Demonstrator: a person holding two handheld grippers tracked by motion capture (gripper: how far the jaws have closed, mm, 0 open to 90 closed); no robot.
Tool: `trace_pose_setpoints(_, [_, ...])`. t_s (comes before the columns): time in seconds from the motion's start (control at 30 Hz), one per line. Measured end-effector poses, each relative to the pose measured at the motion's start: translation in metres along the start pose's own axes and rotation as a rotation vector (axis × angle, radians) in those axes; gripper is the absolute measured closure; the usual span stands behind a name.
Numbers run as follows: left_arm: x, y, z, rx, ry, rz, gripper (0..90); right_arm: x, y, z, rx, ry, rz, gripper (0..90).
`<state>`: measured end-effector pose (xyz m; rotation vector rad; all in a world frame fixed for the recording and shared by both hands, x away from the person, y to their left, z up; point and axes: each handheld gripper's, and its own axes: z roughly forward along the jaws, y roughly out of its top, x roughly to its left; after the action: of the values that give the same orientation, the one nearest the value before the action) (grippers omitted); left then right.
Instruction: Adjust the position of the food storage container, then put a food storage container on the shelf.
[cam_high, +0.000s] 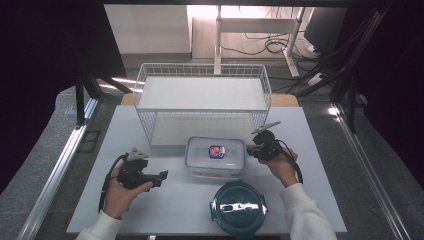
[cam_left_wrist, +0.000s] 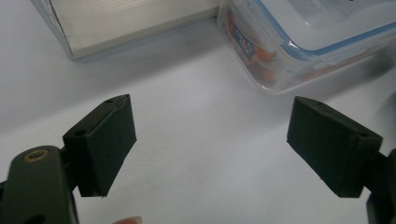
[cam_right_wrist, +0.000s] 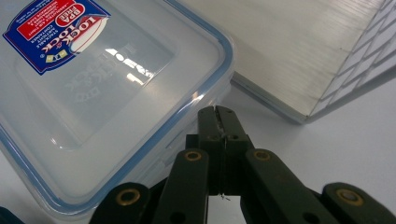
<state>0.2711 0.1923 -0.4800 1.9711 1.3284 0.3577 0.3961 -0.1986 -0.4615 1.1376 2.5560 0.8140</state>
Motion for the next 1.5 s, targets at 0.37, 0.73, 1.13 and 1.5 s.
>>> trace_pose_setpoints(0.37, [0.002,-0.001,-0.002,-0.008,0.0,-0.008,14.9,-0.005,-0.006,-0.015,-0.06,0.028,0.041,88.8])
trace_pose_setpoints(0.73, [0.0,0.002,-0.007,-0.028,-0.008,-0.005,14.9,-0.01,-0.035,-0.046,-0.191,0.061,0.158,41.4])
trace_pose_setpoints(1.13, [-0.005,0.005,-0.013,-0.071,-0.078,-0.024,14.6,-0.009,-0.052,-0.053,-0.241,0.062,0.248,17.4])
trace_pose_setpoints(1.5, [-0.002,0.005,-0.012,-0.105,-0.062,-0.038,16.1,-0.009,-0.053,-0.054,-0.263,0.103,0.26,15.4])
